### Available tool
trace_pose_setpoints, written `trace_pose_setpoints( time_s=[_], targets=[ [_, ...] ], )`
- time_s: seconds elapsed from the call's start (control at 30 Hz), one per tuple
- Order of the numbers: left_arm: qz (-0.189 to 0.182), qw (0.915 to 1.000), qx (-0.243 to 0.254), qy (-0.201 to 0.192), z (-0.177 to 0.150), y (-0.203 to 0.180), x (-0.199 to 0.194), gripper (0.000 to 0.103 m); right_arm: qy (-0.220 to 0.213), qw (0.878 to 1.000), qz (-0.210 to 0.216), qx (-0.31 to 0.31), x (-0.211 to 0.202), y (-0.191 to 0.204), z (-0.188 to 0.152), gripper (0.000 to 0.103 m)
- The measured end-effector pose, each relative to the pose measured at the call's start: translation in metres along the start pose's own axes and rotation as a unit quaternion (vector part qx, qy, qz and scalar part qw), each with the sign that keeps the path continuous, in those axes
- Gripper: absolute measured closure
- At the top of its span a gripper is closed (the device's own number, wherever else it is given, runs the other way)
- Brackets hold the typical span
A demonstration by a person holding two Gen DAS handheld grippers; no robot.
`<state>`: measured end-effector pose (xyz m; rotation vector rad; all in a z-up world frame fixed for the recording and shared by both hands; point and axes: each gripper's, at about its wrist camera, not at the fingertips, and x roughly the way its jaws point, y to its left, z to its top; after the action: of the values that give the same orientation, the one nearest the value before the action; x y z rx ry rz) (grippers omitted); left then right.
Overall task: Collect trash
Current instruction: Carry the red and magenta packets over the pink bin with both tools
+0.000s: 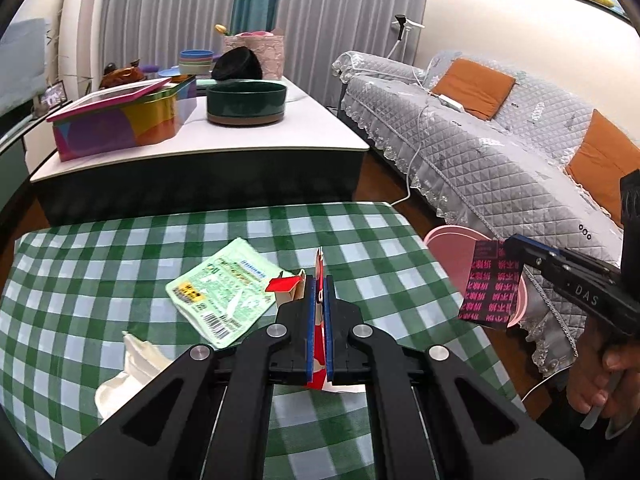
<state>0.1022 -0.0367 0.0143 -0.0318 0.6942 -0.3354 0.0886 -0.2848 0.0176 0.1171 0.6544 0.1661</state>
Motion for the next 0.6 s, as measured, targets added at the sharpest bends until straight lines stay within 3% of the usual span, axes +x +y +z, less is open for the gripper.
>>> trace_pose_setpoints(
  time_s=[0.27,0.6],
  targets=[
    [-0.018,0.9998,0.004,0.002,0.010,-0.025,0.008,0.100,-0.027,0.998,-0.052,0.013,-0.021,-0.034,0.018,0.093],
    [-0.041,0.9990,0.017,0.008,0.031,-0.062,0.034,0.100,-0.030,0.993,-0.106,0.040,-0.031,-0.092,0.037,0.093]
  ],
)
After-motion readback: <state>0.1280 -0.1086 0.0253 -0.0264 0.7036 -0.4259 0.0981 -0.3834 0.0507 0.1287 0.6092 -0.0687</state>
